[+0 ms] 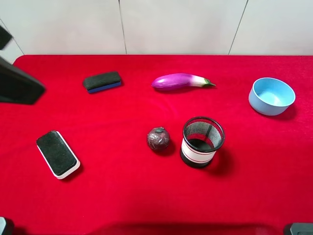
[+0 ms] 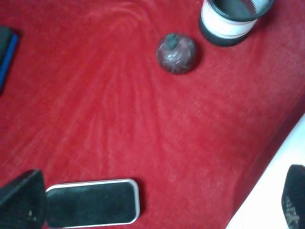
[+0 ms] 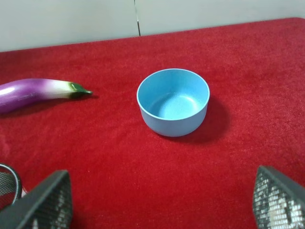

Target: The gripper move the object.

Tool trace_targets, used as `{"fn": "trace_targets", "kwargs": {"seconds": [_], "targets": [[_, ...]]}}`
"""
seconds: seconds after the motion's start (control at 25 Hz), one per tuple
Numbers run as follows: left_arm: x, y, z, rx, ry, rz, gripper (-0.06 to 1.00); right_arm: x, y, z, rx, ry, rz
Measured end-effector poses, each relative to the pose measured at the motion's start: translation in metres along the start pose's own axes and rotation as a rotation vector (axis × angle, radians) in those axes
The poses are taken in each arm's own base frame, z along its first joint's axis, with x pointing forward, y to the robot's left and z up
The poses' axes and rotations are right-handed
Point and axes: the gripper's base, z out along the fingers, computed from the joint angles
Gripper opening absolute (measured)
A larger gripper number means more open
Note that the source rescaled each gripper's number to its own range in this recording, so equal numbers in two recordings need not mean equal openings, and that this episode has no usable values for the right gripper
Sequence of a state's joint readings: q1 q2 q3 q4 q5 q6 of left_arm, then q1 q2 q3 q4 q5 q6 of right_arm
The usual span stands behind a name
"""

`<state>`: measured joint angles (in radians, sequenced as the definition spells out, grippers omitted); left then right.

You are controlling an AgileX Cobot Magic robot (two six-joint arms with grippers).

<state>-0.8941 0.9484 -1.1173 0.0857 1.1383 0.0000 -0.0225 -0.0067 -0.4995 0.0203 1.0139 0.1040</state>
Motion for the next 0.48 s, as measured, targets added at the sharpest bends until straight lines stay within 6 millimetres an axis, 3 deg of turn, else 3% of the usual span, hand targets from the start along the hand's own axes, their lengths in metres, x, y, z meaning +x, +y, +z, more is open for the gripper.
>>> {"fn": "trace_targets", "kwargs": {"seconds": [0.48], "targets": [[0.067,0.02,-0.005,-0.103,0.033,-0.219,0.97,0.0,0.0,0.0,-0.001,0.0,0.001]]}}
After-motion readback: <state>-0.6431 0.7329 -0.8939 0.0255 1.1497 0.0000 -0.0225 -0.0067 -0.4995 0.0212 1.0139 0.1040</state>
